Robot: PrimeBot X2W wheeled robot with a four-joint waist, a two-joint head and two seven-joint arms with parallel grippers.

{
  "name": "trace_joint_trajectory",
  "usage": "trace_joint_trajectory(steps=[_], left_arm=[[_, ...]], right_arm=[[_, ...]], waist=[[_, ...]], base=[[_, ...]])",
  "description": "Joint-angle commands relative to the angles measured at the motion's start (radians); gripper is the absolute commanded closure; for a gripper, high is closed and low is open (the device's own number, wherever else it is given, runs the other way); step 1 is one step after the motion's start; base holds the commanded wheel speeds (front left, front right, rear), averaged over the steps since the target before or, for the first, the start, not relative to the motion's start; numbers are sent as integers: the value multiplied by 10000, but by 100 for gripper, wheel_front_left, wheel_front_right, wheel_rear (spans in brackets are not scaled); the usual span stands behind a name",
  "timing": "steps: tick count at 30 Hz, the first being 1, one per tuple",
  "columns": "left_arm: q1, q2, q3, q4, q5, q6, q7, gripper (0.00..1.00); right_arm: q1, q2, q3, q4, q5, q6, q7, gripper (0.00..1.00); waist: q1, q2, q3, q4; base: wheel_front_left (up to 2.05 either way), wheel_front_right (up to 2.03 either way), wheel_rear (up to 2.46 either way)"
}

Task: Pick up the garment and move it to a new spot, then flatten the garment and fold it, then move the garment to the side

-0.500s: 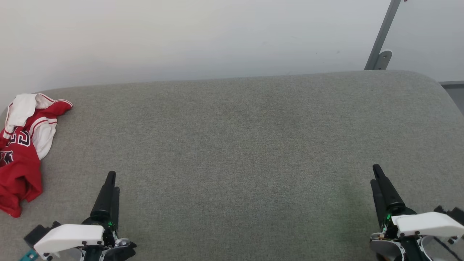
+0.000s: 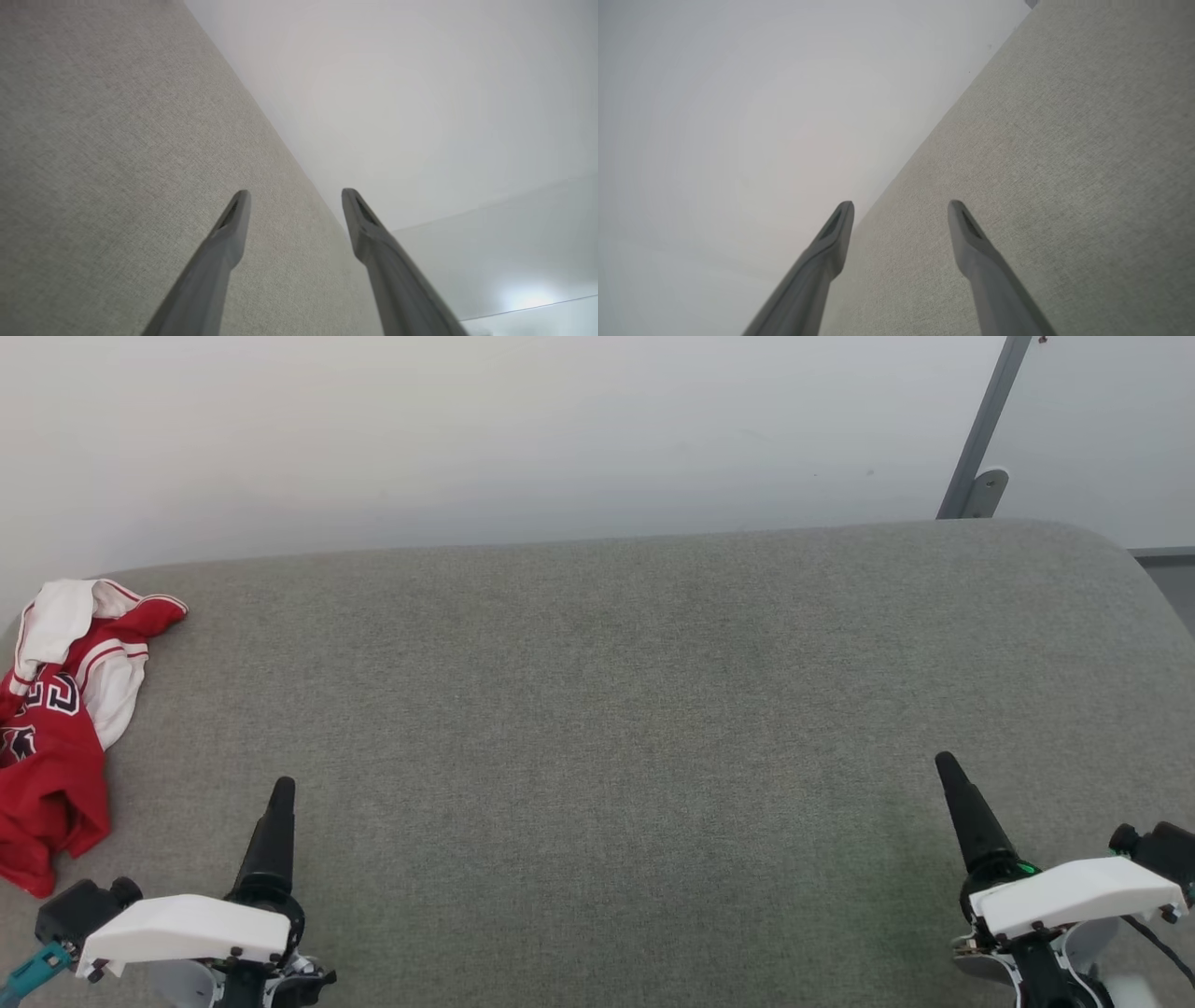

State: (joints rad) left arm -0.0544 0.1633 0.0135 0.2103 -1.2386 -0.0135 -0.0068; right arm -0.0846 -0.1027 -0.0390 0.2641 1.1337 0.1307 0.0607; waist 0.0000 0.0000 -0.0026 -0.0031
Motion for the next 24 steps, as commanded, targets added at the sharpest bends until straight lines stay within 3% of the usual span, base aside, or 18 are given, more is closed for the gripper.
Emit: trace_joint_trajectory(steps=[1, 24], left_arm=[[-76, 183, -103, -145, 427, 76, -126, 0], [225, 376, -50, -239, 3173, -420, -936, 0]], right_arm=[[-273, -107, 45, -193, -429, 0, -123, 0], [-268, -405, 266, -363, -3549, 0, -797, 0]], waist=[[0, 0, -6, -1], [0, 0, -63, -27]], base=[[0, 0, 0], [0, 0, 0]])
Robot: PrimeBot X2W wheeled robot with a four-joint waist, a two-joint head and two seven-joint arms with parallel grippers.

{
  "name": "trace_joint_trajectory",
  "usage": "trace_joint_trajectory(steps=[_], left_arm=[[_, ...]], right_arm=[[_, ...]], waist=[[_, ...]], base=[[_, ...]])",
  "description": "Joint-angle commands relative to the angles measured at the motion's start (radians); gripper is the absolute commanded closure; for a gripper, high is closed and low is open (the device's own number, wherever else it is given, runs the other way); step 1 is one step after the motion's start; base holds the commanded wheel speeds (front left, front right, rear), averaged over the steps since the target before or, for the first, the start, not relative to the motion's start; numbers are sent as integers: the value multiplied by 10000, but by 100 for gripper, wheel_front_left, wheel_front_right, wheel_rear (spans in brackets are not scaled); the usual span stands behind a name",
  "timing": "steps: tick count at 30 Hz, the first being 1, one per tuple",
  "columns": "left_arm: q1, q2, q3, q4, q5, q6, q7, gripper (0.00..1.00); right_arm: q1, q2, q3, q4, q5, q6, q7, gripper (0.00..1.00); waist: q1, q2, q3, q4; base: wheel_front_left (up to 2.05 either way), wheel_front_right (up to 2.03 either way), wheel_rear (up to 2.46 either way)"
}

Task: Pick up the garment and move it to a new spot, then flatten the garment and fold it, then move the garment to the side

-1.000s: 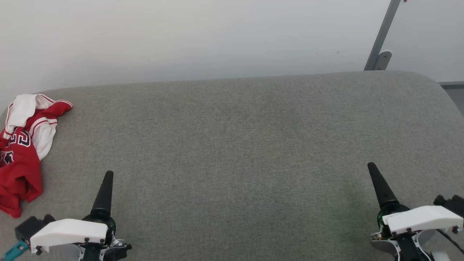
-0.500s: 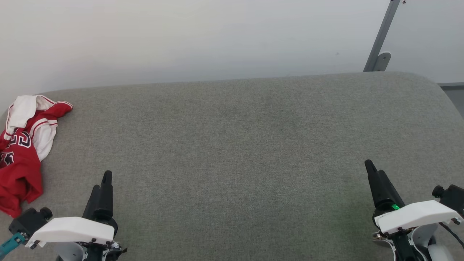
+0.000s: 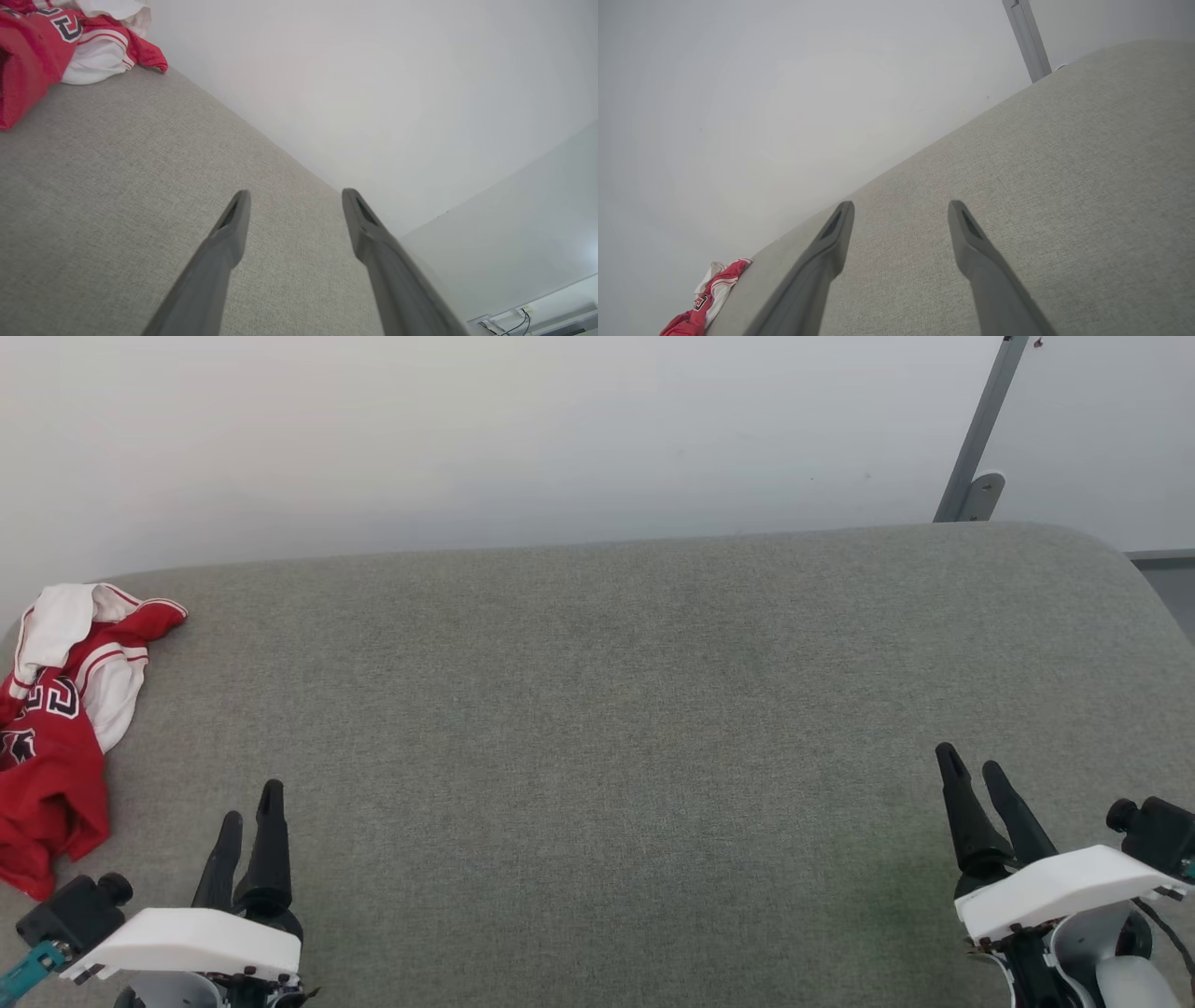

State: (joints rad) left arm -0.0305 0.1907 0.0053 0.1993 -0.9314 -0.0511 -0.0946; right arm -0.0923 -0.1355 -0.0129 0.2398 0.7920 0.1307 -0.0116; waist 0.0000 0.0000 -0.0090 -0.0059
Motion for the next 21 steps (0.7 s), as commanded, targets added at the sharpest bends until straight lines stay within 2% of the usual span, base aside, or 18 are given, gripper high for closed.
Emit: trace_joint_trajectory(steps=[1, 21], left_arm=[[-6, 103, 44, -128, 214, -47, -79, 0], [147, 125, 196, -168, 2264, -308, -646, 0]], right_arm=[[-188, -92, 18, -129, -251, 0, -89, 0], [-151, -273, 256, -402, -2403, 0, -361, 0]], waist=[[0, 0, -1, 1], [0, 0, -44, -7]], base=[[0, 0, 0], [0, 0, 0]])
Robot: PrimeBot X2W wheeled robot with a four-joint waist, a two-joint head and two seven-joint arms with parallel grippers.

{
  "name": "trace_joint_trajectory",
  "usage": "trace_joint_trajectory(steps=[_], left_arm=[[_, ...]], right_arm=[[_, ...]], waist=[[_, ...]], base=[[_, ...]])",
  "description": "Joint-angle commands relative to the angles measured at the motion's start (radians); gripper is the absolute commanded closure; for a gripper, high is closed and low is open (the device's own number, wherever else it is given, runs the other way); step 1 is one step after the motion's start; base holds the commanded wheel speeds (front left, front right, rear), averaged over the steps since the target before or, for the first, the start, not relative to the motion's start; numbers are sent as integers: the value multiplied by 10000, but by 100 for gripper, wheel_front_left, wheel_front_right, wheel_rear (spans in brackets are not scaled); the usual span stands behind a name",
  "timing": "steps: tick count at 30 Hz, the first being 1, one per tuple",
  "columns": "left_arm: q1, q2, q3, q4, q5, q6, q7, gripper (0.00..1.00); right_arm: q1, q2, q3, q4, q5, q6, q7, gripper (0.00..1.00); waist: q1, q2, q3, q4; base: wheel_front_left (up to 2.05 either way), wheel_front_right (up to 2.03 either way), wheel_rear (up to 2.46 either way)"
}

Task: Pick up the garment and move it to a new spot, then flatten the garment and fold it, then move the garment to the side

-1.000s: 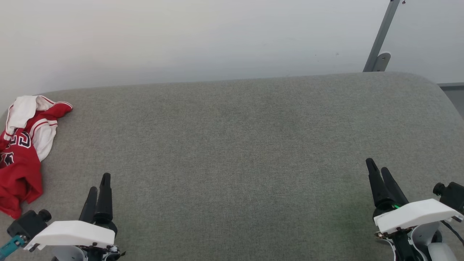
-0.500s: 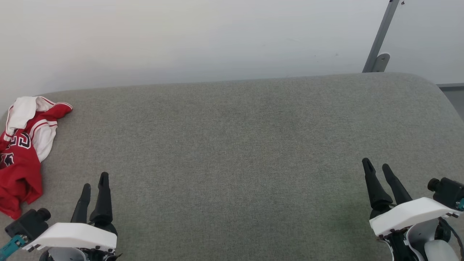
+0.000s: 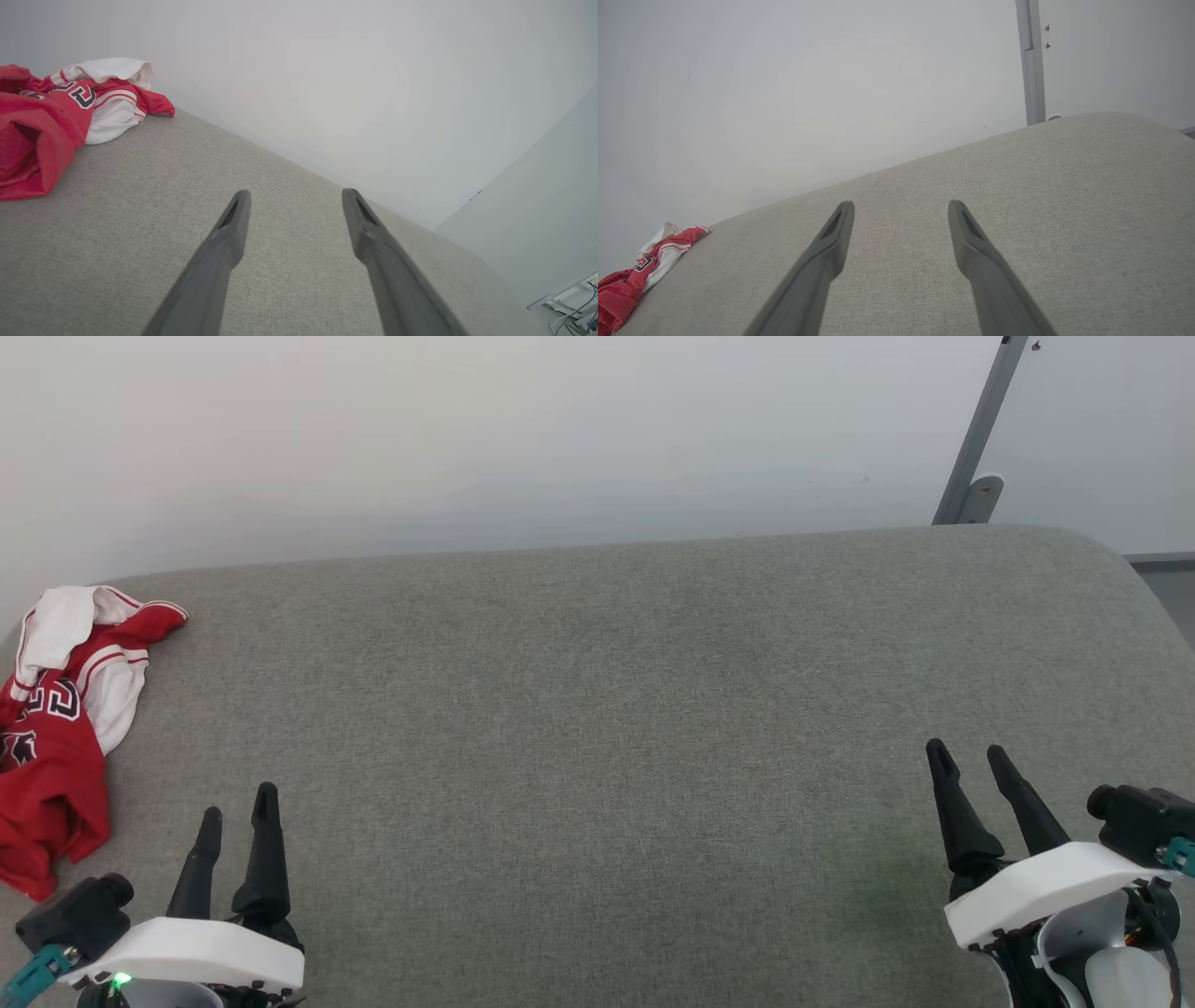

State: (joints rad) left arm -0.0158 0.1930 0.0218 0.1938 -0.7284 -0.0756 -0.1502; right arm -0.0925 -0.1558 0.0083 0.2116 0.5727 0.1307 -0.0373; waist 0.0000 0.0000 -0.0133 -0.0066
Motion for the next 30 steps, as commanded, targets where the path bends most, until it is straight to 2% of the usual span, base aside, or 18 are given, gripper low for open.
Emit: trace_joint_trajectory(steps=[1, 30], left_arm=[[8, 107, 33, -115, 338, -73, -121, 0], [183, 297, 5, -198, 2482, -247, -738, 0]], right_arm=[[-148, -86, 57, -130, -321, 0, -115, 0], [-137, -279, 275, -385, -2883, -1, -453, 0]], waist=[[0, 0, -2, 1], [0, 0, -67, -32]], base=[[0, 0, 0], [0, 0, 0]])
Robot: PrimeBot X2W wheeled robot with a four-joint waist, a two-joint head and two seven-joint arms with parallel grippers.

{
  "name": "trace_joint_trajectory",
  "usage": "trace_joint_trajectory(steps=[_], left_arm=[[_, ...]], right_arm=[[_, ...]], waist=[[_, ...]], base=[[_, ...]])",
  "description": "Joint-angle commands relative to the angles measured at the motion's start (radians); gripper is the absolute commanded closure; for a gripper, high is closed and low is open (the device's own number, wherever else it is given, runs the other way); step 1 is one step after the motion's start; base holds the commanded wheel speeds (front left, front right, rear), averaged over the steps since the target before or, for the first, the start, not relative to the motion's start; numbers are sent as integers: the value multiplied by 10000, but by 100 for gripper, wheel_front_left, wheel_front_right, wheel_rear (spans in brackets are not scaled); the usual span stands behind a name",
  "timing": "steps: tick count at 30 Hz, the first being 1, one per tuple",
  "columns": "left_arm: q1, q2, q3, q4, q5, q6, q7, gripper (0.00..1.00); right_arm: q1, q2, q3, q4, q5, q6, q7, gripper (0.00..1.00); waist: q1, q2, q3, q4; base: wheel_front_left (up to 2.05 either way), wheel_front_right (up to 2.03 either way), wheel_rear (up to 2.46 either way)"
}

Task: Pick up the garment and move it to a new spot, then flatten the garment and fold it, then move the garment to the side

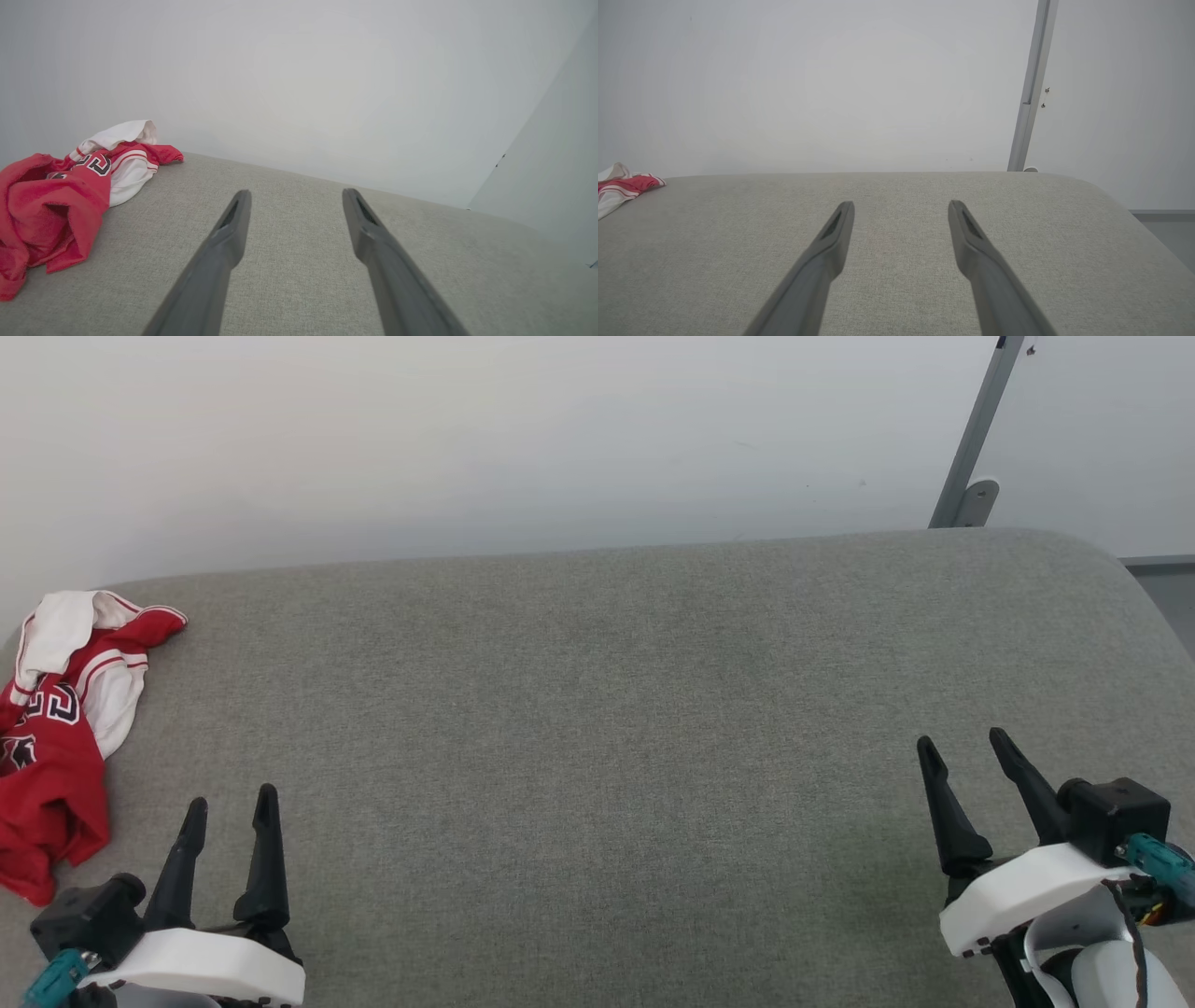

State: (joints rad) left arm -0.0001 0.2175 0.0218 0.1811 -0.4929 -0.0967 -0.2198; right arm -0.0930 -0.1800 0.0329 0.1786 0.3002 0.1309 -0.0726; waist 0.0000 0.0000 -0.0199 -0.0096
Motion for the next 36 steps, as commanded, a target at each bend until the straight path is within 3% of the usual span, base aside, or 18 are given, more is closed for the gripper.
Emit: trace_joint_trajectory(steps=[1, 22, 36], left_arm=[[33, 58, 9, -77, 196, -38, -66, 0], [70, 272, -47, -26, 1432, -68, -472, 0], [31, 255, 82, 152, 1284, 10, -452, 0]], right_arm=[[-134, -43, 32, -60, -234, -3, -106, 0], [-70, -68, -90, -145, -1855, -3, -378, 0], [-50, 39, -106, -137, -1920, -3, -421, 0]], waist=[[0, 0, -2, -6], [0, 0, -85, -61], [0, 0, -120, 17]], base=[[0, 0, 0], [0, 0, 0], [0, 0, 0]])
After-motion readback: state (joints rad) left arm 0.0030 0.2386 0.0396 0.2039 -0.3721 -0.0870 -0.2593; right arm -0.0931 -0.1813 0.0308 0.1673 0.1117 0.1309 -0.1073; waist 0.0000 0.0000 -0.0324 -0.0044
